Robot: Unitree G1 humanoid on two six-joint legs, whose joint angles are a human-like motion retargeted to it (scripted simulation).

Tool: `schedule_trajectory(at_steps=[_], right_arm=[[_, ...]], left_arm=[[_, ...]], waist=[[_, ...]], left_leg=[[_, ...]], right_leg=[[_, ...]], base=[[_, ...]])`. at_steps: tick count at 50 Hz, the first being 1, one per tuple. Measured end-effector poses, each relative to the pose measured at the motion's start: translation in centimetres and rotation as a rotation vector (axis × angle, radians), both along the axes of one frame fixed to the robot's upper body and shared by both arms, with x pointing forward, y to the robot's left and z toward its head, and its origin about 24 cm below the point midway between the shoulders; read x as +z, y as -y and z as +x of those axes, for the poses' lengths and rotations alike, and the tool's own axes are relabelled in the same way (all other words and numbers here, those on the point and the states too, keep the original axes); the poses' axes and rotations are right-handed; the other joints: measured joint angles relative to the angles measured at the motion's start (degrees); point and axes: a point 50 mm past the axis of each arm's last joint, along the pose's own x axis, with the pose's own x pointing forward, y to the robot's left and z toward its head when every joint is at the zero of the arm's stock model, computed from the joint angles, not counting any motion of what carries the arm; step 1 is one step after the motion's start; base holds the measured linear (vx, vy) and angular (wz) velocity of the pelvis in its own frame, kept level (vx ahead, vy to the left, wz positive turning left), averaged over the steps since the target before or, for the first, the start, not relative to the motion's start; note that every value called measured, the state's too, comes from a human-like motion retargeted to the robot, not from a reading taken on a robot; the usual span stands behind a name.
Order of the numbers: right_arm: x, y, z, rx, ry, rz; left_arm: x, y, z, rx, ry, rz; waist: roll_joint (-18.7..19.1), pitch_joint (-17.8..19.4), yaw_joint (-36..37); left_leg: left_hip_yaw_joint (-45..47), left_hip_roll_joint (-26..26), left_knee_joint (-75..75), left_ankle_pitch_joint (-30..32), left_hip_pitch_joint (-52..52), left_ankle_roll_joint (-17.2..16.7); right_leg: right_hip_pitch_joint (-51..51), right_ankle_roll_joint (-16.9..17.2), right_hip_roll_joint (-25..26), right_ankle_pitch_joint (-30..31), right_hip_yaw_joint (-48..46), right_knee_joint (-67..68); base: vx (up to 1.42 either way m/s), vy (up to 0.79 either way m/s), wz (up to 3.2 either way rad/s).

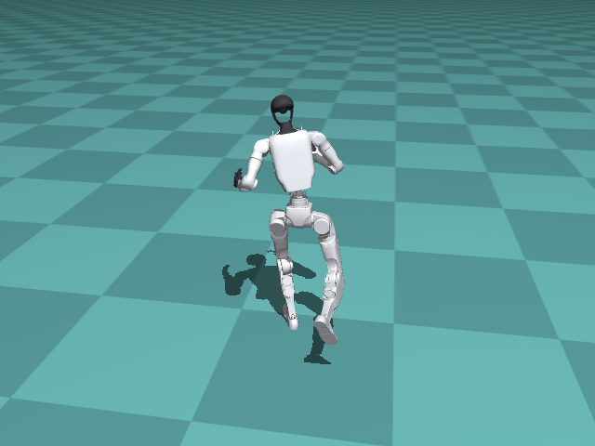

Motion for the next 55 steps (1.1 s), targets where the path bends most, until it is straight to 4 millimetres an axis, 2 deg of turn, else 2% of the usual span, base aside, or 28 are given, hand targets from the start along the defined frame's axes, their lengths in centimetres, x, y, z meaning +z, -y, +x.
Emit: schedule_trajectory(at_steps=[2, 4, 7, 10, 12, 15, 17, 19, 20, 22, 23, 24, 26, 27, 28, 30, 32, 35, 37, 39, 41, 43, 45, 48, 50, 52, 53, 55], right_arm=[[-6.2, 3.6, -0.1, -0.202, -0.252, -0.122], [-10.4, 7.2, -2.3, -0.3, -0.461, -0.302], [-12.9, 11.5, -6.0, -0.303, -0.721, -0.53], [-13.4, 15.4, -8.4, -0.299, -0.95, -0.754], [-12.9, 17.7, -9.3, -0.354, -1.035, -0.894], [-12.6, 19.9, -11.0, -0.418, -1.136, -0.995], [-12.0, 20.5, -11.6, -0.502, -1.125, -0.982], [-11.3, 20.9, -11.6, -0.594, -1.081, -0.937], [-11.1, 21.1, -11.4, -0.636, -1.055, -0.905], [-11.2, 21.0, -10.4, -0.693, -0.997, -0.784], [-11.6, 20.8, -9.5, -0.714, -0.96, -0.706], [-12.3, 20.6, -7.9, -0.732, -0.922, -0.638], [-13.3, 19.6, -3.0, -0.742, -0.842, -0.577], [-13.3, 18.5, 0.0, -0.731, -0.788, -0.593], [-12.7, 16.7, 3.1, -0.702, -0.711, -0.63], [-9.9, 12.2, 6.9, -0.601, -0.539, -0.6], [-6.0, 7.8, 8.1, -0.45, -0.383, -0.468], [-0.3, 4.2, 7.6, -0.333, -0.147, -0.408], [1.7, 3.1, 6.6, -0.275, -0.067, -0.373], [2.4, 2.3, 5.3, -0.196, -0.028, -0.338], [2.4, 1.7, 3.6, -0.111, -0.008, -0.307], [2.2, 1.3, 1.9, -0.031, -0.002, -0.272], [2.2, 1.2, 0.4, 0.031, -0.001, -0.238], [2.0, 1.3, -0.8, 0.085, -0.016, -0.178], [1.0, 1.2, -0.5, 0.077, -0.057, -0.175], [-1.7, 1.1, 1.6, -0.02, -0.168, -0.245], [-3.8, 1.3, 3.1, -0.103, -0.239, -0.31], [-8.3, 2.7, 5.2, -0.265, -0.355, -0.493]], left_arm=[[5.5, 2.8, 6.2, -0.02, 0.274, 0.21], [12.2, 6.2, 9.1, -0.053, 0.558, 0.252], [20.5, 10.1, 8.1, -0.125, 0.92, 0.28], [25.0, 12.3, 5.4, -0.256, 1.118, 0.371], [28.2, 12.9, 3.5, -0.602, 1.203, 0.128], [29.5, 14.7, 2.6, -0.742, 1.219, 0.175], [29.6, 15.2, 3.0, -0.768, 1.196, 0.16], [28.9, 14.6, 4.1, -0.744, 1.132, 0.134], [28.2, 14.0, 4.8, -0.721, 1.085, 0.13], [25.4, 12.5, 7.0, -0.644, 0.93, 0.148], [23.2, 11.3, 8.3, -0.579, 0.831, 0.137], [20.4, 9.9, 9.5, -0.494, 0.718, 0.067], [12.7, 6.9, 10.9, -0.3, 0.471, -0.19], [8.4, 5.7, 10.6, -0.205, 0.348, -0.328], [4.4, 4.6, 9.5, -0.125, 0.237, -0.427], [-1.1, 3.5, 5.6, -0.046, 0.048, -0.473], [-3.1, 2.9, 1.7, -0.077, -0.08, -0.448], [-3.6, 2.2, -2.3, -0.138, -0.219, -0.451], [-3.1, 1.3, -4.4, -0.147, -0.271, -0.485], [-2.6, 0.7, -6.3, -0.151, -0.312, -0.527], [-2.2, 0.4, -7.8, -0.166, -0.353, -0.546], [-1.8, 0.4, -8.5, -0.186, -0.372, -0.545], [-1.1, 0.8, -8.1, -0.206, -0.342, -0.556], [-0.2, 2.0, -5.1, -0.265, -0.223, -0.507], [-0.4, 3.4, -1.6, -0.297, -0.157, -0.431], [0.5, 5.2, 3.4, -0.31, -0.057, -0.41], [2.2, 6.7, 6.2, -0.333, 0.041, -0.48], [7.9, 9.9, 10.4, -0.465, 0.221, -0.274]], waist=[[-2.5, 0.7, -4.5], [-2.1, -0.7, -11.3], [2.1, -4.0, -25.3], [7.5, -6.5, -37.8], [9.7, -7.6, -42.5], [8.0, -8.7, -49.2], [6.2, -8.4, -50.4], [4.3, -7.3, -50.1], [3.4, -6.3, -49.5], [2.7, -3.2, -46.8], [3.9, -1.1, -44.8], [5.5, 1.5, -42.7], [8.1, 6.6, -38.5], [8.4, 8.4, -36.4], [8.1, 9.3, -34.2], [7.2, 8.7, -27.2], [5.9, 6.5, -18.0], [3.7, 3.3, -6.8], [2.0, 0.5, -2.6], [1.9, -2.3, -0.1], [4.2, -5.0, 1.0], [6.9, -7.4, 0.0], [8.8, -9.2, -2.0], [8.7, -9.4, -6.3], [6.8, -7.8, -10.1], [5.3, -5.1, -12.8], [4.9, -3.5, -13.9], [5.8, -0.4, -16.7]], left_leg=[[-2.8, -2.6, 5.9, -5.9, 0.4, 0.6], [-6.0, -3.3, 5.1, -7.1, 3.4, -3.2], [-13.1, -1.6, -1.8, -2.3, 9.9, -8.8], [-20.5, 2.9, -10.1, 10.1, 16.3, -14.3], [-25.1, 4.2, -13.6, 18.9, 19.4, -13.9], [-26.4, 5.8, -17.6, 25.7, 27.8, -17.1], [-22.0, 9.0, -17.2, 25.9, 33.7, -17.6], [-19.2, 11.9, -10.5, 23.2, 36.9, -16.9], [-19.1, 13.1, -4.7, 21.0, 37.5, -16.3], [-22.2, 14.3, 14.1, 14.4, 34.1, -12.7], [-23.8, 15.5, 24.3, 10.9, 30.9, -10.7], [-25.1, 16.8, 33.8, 7.2, 27.5, -9.0], [-26.4, 17.5, 49.8, -0.5, 20.6, -5.8], [-26.1, 16.5, 56.0, -4.3, 16.9, -4.1], [-25.0, 14.5, 60.6, -7.6, 12.8, -2.1], [-21.4, 9.3, 64.7, -11.6, 4.6, 0.8], [-17.2, 3.9, 61.2, -11.4, -3.3, 1.2], [-10.2, 0.5, 45.1, -8.8, -11.9, 2.3], [-1.8, 1.0, 25.9, -5.0, -12.0, 3.2], [9.4, 0.8, 2.4, 1.8, -6.7, 0.7], [21.6, 0.6, -16.2, 10.5, -0.3, -4.4], [34.1, 1.3, -23.7, 16.9, 3.5, -7.0], [42.8, 1.8, -26.0, 18.2, 5.8, -7.7], [37.4, 2.1, -20.9, 5.0, 5.6, -2.9], [27.3, 2.9, -7.9, -6.3, 2.5, 3.3], [20.5, 2.9, 2.5, -12.6, 0.2, 4.7], [18.0, 2.0, 4.8, -14.2, -0.1, 3.7], [12.0, 0.7, 8.7, -15.7, -0.4, 2.2]], right_leg=[[-9.7, -0.7, -0.8, -5.4, 1.4, 12.2], [-19.6, 0.0, 1.0, -7.6, 2.0, 16.2], [-31.0, -0.7, 1.9, -8.3, -2.2, 8.0], [-35.1, -1.3, 1.9, -5.6, -9.9, -15.7], [-33.3, 6.0, 3.2, 0.7, -12.4, -40.7], [-31.4, 11.7, 0.6, 4.6, -10.4, -65.9], [-31.5, 13.9, -2.3, 1.1, -9.0, -71.8], [-30.4, 14.8, -5.4, -0.5, -9.5, -72.8], [-29.1, 15.0, -6.9, 0.6, -10.8, -72.1], [-27.6, 14.1, -9.3, 9.4, -13.2, -64.9], [-28.9, 12.8, -8.8, 10.5, -13.0, -58.0], [-31.2, 11.4, -7.8, 7.7, -12.4, -49.2], [-34.9, 9.0, -6.2, -0.6, -10.8, -33.4], [-35.7, 8.2, -5.9, -3.5, -10.1, -28.5], [-35.8, 7.6, -5.9, -5.2, -9.4, -26.2], [-35.7, 5.7, -5.4, -7.2, -8.1, -24.6], [-34.8, 4.5, -4.8, -7.6, -7.2, -25.8], [-29.1, 4.7, -4.1, -5.4, -8.4, -33.3], [-24.2, 4.9, -3.2, -0.8, -9.9, -39.6], [-19.6, 5.3, -0.8, 5.0, -9.9, -43.1], [-15.1, 5.8, 4.3, 10.3, -7.4, -43.4], [-12.2, 6.2, 9.8, 13.9, -3.3, -41.0], [-12.4, 6.4, 12.8, 14.1, -1.7, -33.5], [-17.3, 4.5, 7.9, 6.5, -5.5, -12.6], [-20.9, 3.1, 3.1, -0.4, -4.4, 1.5], [-25.4, 2.3, 2.1, -6.5, 0.3, 12.9], [-28.1, 2.1, 2.1, -9.1, 2.6, 17.4], [-32.3, 1.1, 2.9, -12.9, 5.3, 23.1]], base=[[1.43, 0.1, 1.94], [1.43, 0.0, 2.0], [1.45, -0.13, 2.02], [1.47, -0.36, 1.85], [1.49, -0.57, 1.72], [1.52, -0.76, 1.8], [1.44, -0.85, 1.32], [1.34, -0.91, 0.9], [1.25, -0.88, 0.63], [1.14, -0.77, 0.29], [0.99, -0.65, -0.22], [0.91, -0.58, -0.56], [0.82, -0.48, -0.77], [0.76, -0.37, -0.79], [0.73, -0.31, -0.84], [0.7, -0.23, -0.96], [0.7, -0.15, -0.83], [0.72, -0.06, 0.07], [0.75, 0.07, 0.88], [0.82, 0.16, 1.11], [0.88, 0.16, 1.4], [0.87, 0.11, 1.91], [0.78, 0.1, 2.08], [0.64, 0.09, 2.34], [0.53, 0.02, 2.82], [0.4, 0.0, 2.93], [0.32, 0.05, 3.18], [0.3, 0.11, 3.59]])
